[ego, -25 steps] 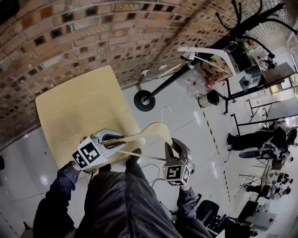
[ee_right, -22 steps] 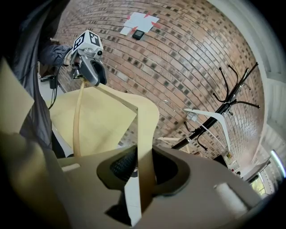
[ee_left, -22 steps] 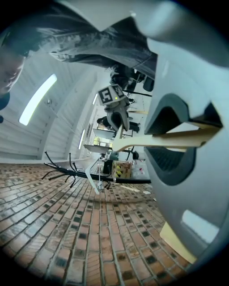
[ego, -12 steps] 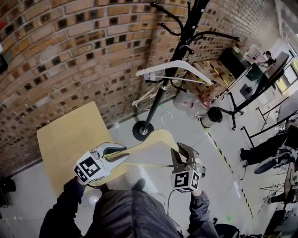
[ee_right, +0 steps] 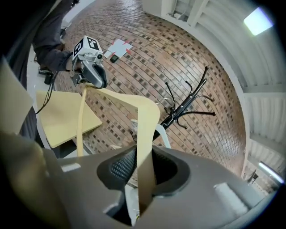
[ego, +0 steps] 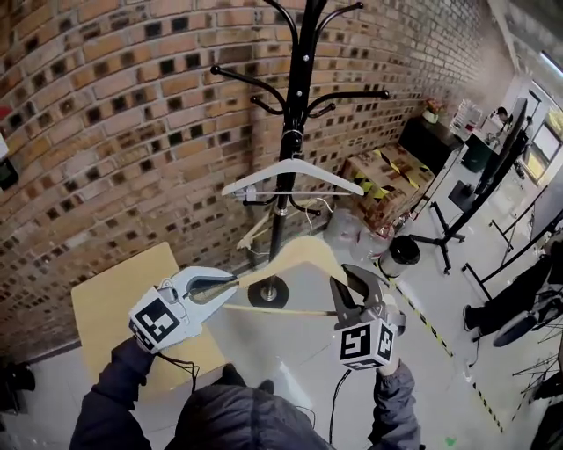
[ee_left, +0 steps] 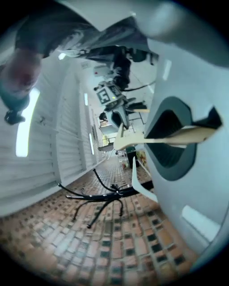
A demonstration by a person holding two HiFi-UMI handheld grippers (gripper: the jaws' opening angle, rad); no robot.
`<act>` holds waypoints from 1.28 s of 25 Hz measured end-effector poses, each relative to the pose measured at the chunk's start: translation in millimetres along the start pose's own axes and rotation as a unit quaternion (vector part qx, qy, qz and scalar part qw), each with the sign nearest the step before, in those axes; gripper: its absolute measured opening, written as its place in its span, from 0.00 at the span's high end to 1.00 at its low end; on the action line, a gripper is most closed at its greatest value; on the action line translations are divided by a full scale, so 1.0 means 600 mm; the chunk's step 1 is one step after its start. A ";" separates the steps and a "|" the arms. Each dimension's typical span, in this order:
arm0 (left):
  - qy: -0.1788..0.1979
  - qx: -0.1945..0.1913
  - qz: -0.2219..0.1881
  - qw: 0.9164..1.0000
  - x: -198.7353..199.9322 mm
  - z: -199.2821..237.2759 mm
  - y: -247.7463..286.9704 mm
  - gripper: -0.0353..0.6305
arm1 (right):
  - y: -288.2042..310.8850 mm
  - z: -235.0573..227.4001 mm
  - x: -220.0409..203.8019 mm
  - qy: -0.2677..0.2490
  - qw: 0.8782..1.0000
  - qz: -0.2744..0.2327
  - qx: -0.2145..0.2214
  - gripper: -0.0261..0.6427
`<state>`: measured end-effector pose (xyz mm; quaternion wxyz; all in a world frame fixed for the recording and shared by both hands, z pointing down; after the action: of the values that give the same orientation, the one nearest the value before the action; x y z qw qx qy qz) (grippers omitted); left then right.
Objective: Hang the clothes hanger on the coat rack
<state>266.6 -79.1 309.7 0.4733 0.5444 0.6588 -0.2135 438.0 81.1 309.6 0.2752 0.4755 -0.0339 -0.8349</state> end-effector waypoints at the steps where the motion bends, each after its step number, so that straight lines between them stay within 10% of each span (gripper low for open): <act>1: 0.021 0.010 0.002 1.000 0.017 0.015 0.002 0.95 | 0.004 -0.011 0.014 -0.012 1.000 -0.002 -0.003 0.81; 16: 0.038 0.152 -0.104 0.982 0.076 0.261 -0.063 0.95 | 0.129 -0.258 0.280 -0.098 0.990 -0.069 -0.072 0.82; 32: -0.042 0.126 -0.079 0.988 -0.071 0.221 -0.070 0.95 | 0.286 -0.380 0.416 -0.013 0.994 -0.092 -0.050 0.82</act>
<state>278.1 -219.8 275.6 0.4102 0.5367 0.6468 -0.3540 597.8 -140.2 46.3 0.2200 0.4514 0.0479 -0.8634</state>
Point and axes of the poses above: the fingertips, and each gripper's own axes: y forward along the fingers, z to its left, x out of its top, the point moved 5 cm from there along -y, backward along the fingers, and after that the axes turned 14 degrees about y, right-handed, at the moved point
